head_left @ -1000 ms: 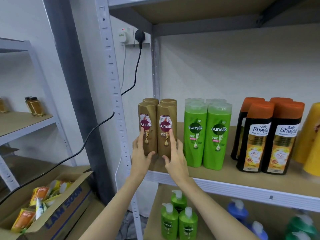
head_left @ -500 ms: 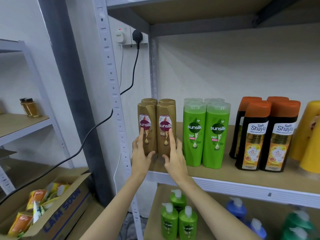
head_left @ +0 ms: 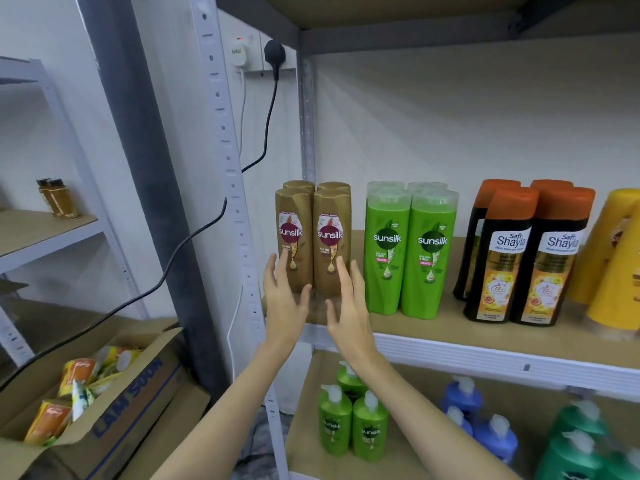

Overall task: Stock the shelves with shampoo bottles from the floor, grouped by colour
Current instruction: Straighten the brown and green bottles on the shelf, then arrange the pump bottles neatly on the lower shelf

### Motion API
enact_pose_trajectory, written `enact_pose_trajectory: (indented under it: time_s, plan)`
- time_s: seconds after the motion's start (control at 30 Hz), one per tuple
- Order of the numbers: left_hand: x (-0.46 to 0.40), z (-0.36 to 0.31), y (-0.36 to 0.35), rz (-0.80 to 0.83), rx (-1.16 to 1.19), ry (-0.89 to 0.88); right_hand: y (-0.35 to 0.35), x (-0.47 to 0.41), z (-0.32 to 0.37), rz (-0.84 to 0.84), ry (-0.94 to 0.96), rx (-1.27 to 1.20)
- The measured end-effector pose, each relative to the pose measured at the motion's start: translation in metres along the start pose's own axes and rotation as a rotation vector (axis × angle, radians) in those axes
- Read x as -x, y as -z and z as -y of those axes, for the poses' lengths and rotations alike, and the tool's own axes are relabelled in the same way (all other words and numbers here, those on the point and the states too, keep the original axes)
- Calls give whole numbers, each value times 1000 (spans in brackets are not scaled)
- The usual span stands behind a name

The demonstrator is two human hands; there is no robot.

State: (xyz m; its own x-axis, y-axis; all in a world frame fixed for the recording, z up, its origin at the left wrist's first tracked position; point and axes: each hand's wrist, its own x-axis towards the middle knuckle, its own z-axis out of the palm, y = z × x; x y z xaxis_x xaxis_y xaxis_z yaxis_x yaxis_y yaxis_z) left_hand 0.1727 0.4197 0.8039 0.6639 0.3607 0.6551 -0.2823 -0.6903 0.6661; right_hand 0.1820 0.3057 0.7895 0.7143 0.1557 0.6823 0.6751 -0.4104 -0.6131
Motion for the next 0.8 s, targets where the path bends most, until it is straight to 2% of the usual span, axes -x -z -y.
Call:
enact_pose_trajectory:
  time_s: [0.13,0.2,0.3,0.37,0.47,0.6,0.7,0.8]
  plan:
    - [24,-8,3,-72,-17,-125,10,25,-1,-4,184,-27]
    - [45,-8,5,-46,-27,-161,16,40,-3,18,204,-34]
    - [81,6,3,51,2,-117,17,71,-23,54,218,-17]
    - [107,22,-4,113,-3,-89,17,98,-48,89,182,-4]
    - [143,50,-24,267,1,-41,16,142,-97,121,28,28]
    - [174,112,-73,437,-127,-60,0,174,-171,146,-119,138]
    - [183,159,-113,410,-188,-84,-20,179,-224,154,-166,158]
    - [193,202,-151,318,-203,-119,-41,185,-272,155,-160,124]
